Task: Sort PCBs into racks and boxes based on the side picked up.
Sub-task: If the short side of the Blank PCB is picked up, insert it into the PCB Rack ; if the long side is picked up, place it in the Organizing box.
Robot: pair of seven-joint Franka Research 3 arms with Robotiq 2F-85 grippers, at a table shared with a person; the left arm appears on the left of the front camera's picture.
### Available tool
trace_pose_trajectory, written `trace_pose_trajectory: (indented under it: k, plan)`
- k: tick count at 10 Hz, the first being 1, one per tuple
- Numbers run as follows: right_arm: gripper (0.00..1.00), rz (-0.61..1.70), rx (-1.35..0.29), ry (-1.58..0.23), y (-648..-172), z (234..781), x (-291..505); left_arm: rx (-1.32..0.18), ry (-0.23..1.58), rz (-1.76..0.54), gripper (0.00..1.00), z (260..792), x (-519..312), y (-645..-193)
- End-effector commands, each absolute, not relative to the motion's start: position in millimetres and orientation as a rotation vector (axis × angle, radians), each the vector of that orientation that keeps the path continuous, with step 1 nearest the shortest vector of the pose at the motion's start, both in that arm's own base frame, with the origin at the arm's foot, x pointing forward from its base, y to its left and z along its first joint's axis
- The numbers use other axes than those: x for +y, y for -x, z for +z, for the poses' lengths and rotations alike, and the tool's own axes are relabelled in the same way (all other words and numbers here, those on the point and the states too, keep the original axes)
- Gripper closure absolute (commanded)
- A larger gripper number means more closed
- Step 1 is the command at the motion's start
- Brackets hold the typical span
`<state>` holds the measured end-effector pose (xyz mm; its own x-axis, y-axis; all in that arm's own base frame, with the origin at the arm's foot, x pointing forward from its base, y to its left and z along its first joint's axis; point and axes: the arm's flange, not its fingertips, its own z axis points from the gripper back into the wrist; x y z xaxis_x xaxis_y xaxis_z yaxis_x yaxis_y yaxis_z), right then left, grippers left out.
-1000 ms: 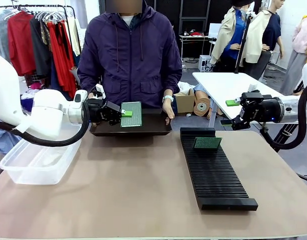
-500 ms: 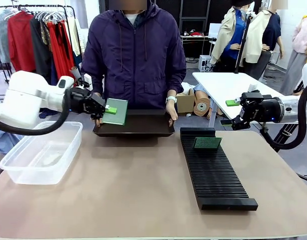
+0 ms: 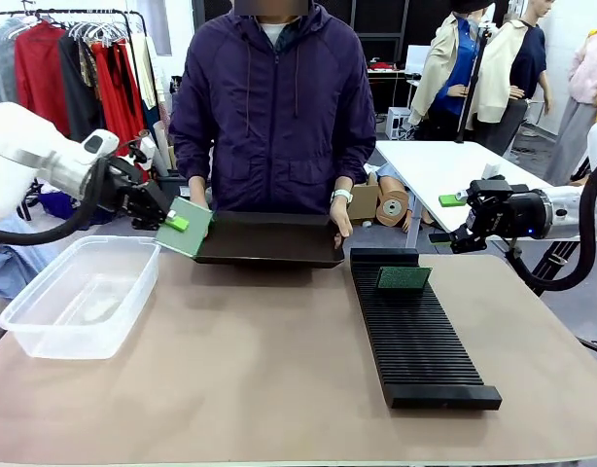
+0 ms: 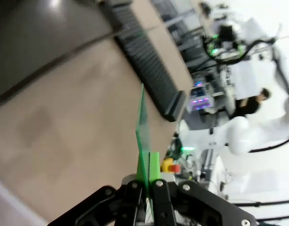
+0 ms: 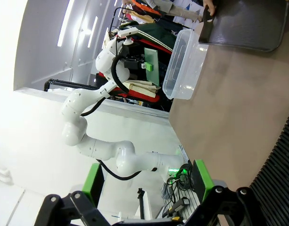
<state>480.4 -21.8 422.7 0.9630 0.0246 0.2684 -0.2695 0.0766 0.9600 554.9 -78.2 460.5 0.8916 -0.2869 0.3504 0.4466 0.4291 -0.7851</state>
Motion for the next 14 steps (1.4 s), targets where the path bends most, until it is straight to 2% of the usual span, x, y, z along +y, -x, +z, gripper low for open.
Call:
trace_pose_trajectory:
  k: [1,9,14]
  plan:
    - [0.00,0.231,-0.208,-1.475,-480.4,424.5,-20.6,-0.136,0.914,-0.415,1.00,478.4,-64.9,-550.1]
    - [0.00,0.231,-0.208,-1.475,-480.4,424.5,-20.6,-0.011,0.290,-0.261,1.00,476.6,-14.9,-549.8]
    - [0.00,0.231,-0.208,-1.475,-480.4,424.5,-20.6,-0.038,0.269,-0.258,1.00,454.0,-2.5,-558.4]
